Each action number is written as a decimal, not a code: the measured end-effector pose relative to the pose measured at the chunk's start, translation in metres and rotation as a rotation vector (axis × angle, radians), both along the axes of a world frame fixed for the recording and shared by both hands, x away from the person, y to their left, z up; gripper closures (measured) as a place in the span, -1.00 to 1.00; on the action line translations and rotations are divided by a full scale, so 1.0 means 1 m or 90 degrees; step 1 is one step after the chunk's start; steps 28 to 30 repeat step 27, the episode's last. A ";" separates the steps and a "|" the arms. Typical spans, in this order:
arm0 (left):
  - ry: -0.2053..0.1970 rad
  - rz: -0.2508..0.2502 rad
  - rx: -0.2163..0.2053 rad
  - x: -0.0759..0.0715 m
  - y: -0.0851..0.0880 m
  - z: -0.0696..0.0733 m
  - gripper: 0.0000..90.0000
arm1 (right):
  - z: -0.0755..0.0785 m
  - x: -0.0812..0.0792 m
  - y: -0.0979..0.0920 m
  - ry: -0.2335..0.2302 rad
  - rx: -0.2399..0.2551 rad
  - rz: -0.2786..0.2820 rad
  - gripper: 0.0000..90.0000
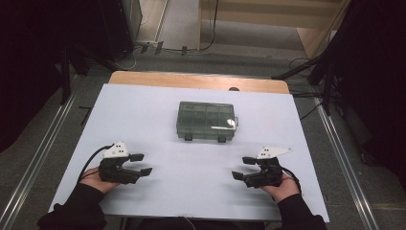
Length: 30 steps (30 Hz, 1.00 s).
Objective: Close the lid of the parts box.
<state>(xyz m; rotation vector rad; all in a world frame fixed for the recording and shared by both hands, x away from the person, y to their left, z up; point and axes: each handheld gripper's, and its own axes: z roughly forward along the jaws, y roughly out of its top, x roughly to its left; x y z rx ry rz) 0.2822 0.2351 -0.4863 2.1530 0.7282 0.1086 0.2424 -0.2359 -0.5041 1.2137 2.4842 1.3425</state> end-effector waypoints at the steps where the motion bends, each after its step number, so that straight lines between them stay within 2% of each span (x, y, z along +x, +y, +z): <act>1: 0.000 0.000 0.000 0.000 0.000 0.000 -0.26 | 0.000 0.000 0.000 0.000 0.000 0.000 -0.48; 30: 0.003 -0.001 0.006 0.000 0.000 -0.001 -0.26 | -0.001 0.001 0.000 0.001 -0.001 0.004 -0.48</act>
